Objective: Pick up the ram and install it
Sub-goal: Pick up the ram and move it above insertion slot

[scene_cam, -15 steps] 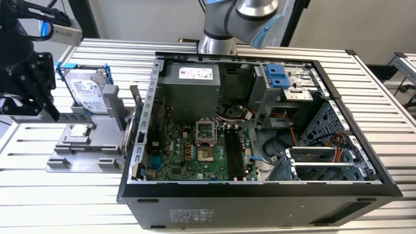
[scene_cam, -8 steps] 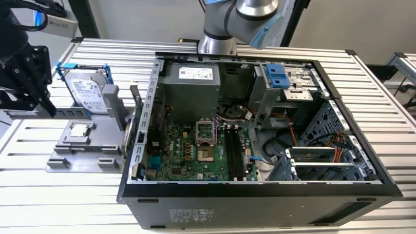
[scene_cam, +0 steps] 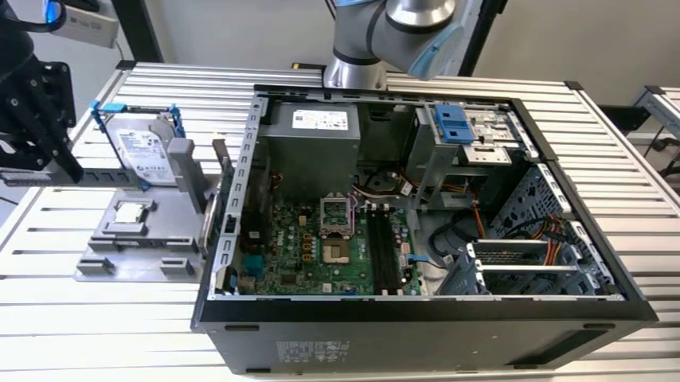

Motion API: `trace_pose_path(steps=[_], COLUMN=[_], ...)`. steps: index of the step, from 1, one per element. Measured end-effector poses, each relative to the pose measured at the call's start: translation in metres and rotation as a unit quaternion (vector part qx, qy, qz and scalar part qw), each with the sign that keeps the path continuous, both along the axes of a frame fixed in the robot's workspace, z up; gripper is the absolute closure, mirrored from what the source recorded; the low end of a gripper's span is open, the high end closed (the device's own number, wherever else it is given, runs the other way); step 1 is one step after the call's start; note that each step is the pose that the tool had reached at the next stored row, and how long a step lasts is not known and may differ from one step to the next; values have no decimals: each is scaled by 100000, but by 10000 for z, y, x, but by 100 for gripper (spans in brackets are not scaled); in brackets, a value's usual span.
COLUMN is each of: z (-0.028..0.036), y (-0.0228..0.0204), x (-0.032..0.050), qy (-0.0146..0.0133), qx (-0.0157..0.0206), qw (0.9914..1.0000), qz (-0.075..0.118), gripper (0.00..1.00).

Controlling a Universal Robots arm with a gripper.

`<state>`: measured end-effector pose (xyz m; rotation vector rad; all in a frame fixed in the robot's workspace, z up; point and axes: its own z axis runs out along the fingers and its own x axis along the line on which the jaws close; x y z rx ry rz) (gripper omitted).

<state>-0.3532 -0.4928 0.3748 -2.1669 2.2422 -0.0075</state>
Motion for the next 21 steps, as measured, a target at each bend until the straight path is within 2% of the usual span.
trace_pose_path(steps=[6, 13, 21], z=[82, 201, 216], y=[0, 0, 0], x=[-12, -15, -8], qy=[582, 601, 605], qx=[-3, -1, -8], qw=[99998, 99998, 99998], qz=[-2, -2, 7], gripper=[100, 100, 100])
